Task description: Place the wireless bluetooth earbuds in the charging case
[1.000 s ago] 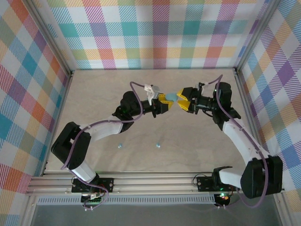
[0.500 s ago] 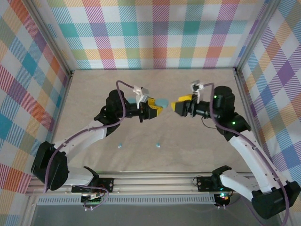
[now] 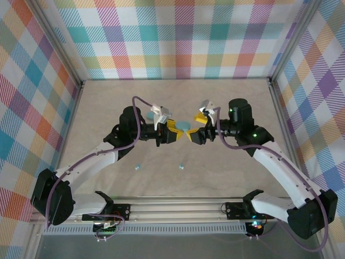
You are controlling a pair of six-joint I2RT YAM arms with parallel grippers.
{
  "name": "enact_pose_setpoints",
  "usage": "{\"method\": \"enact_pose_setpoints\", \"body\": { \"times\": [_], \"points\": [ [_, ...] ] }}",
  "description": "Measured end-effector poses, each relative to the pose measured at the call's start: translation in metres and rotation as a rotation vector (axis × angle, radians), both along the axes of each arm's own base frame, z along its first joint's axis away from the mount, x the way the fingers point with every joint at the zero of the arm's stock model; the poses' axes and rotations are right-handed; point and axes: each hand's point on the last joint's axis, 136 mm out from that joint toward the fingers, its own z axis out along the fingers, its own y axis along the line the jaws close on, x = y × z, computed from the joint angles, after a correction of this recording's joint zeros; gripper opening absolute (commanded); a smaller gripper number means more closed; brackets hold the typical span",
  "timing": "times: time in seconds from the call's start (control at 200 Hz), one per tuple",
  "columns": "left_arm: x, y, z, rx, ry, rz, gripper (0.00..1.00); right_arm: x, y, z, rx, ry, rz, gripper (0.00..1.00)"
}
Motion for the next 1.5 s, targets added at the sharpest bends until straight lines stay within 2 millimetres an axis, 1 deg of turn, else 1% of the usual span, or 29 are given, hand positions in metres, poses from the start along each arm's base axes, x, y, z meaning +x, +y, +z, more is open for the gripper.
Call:
{"method": "enact_pose_setpoints", "body": {
  "times": [0.075,0.155,0.405,0.675,0.805,0.895,1.04,1.2,1.33,1.505],
  "points": [
    [-0.002,0.001,0.002,-0.001,-0.002,0.000,0.18,0.002,0.004,-0.007,-0.013,0.007,0.015,0.81],
    [-0.003,0.002,0.003,-0.002,-0.004,0.002,0.18,0.003,0.006,-0.009,-0.019,0.014,0.022,0.80],
    [-0.002,0.004,0.004,-0.003,-0.012,0.021,0.18,0.010,0.009,0.000,-0.017,0.002,0.007,0.78],
    [0.002,0.005,-0.002,0.002,-0.009,0.050,0.18,0.014,0.013,-0.002,-0.015,0.038,0.000,0.78],
    [0.002,0.006,-0.009,0.013,0.003,0.058,0.18,0.020,0.014,0.001,-0.016,0.036,-0.013,0.78],
    [-0.003,0.004,-0.013,0.020,0.015,0.038,0.17,0.028,0.013,0.005,-0.023,0.024,-0.048,0.78],
    [-0.012,0.003,-0.017,0.020,0.018,0.020,0.17,0.037,0.012,0.003,-0.034,0.037,-0.088,0.78],
    [-0.013,0.006,-0.028,0.026,0.034,0.041,0.16,0.042,0.014,-0.009,-0.040,0.121,-0.111,0.79],
    [-0.010,0.011,-0.043,0.039,0.060,0.082,0.15,0.043,0.015,-0.019,-0.040,0.201,-0.128,0.78],
    [-0.007,0.023,-0.079,0.086,0.139,0.153,0.15,0.042,0.015,-0.019,-0.017,0.268,-0.156,0.79]
  ]
}}
